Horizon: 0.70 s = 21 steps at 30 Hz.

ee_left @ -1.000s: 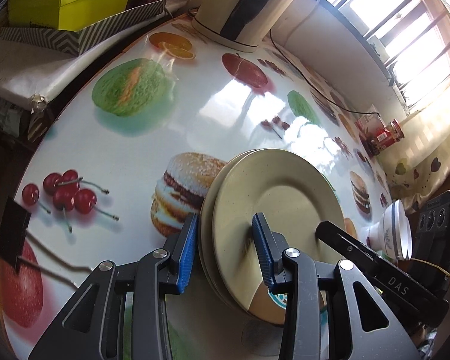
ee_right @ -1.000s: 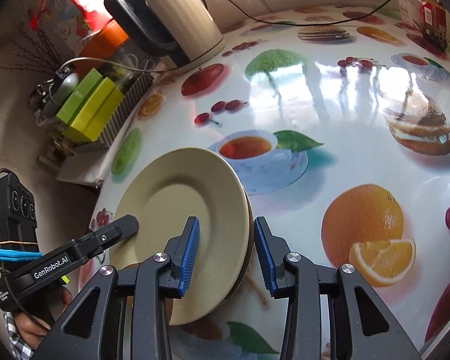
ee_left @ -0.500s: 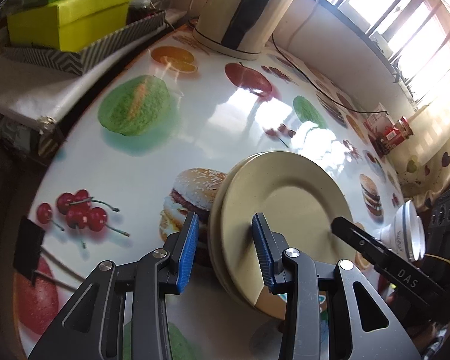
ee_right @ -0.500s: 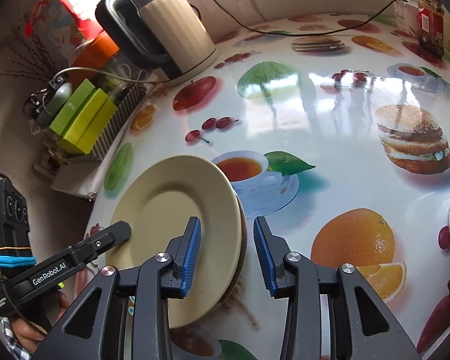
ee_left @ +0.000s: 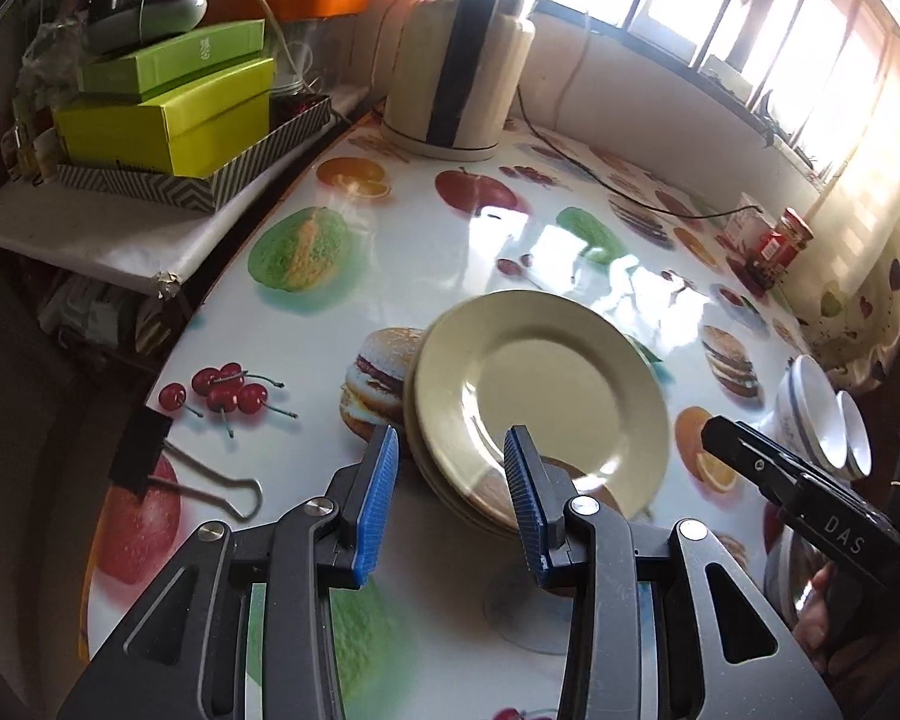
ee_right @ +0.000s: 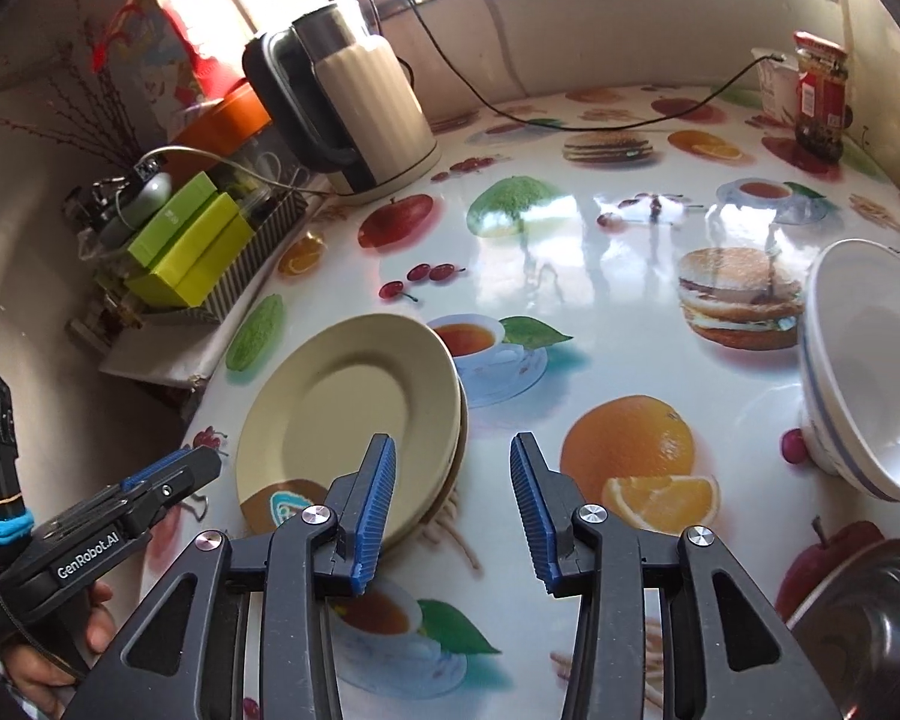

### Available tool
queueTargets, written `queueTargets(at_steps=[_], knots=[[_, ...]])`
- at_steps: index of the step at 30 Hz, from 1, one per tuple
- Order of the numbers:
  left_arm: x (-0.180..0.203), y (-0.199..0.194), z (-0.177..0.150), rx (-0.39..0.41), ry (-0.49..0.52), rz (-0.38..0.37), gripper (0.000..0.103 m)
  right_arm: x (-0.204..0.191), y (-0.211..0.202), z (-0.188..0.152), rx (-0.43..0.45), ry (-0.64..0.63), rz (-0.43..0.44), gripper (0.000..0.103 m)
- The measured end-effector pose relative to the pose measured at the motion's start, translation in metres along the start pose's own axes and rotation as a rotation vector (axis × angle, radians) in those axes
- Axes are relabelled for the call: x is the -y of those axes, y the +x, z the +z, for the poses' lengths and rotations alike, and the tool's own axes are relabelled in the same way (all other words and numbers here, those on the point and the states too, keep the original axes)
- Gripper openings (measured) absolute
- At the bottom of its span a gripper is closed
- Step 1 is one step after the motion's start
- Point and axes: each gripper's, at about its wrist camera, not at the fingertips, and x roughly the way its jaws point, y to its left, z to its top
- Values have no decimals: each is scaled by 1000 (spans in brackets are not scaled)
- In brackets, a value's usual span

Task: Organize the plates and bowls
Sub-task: 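Move both open grippers away from the plates toward the white bowls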

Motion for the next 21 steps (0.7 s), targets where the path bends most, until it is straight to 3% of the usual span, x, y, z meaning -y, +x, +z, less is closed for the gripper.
queueTargets(at_steps=[8,21], knots=[[41,-26,-20,39,92,15,38,4,-48,-15,68,-40,-36,45],[108,-38,-38,52,194,-51,38,39,-111,-35,145,-24,-127,47]])
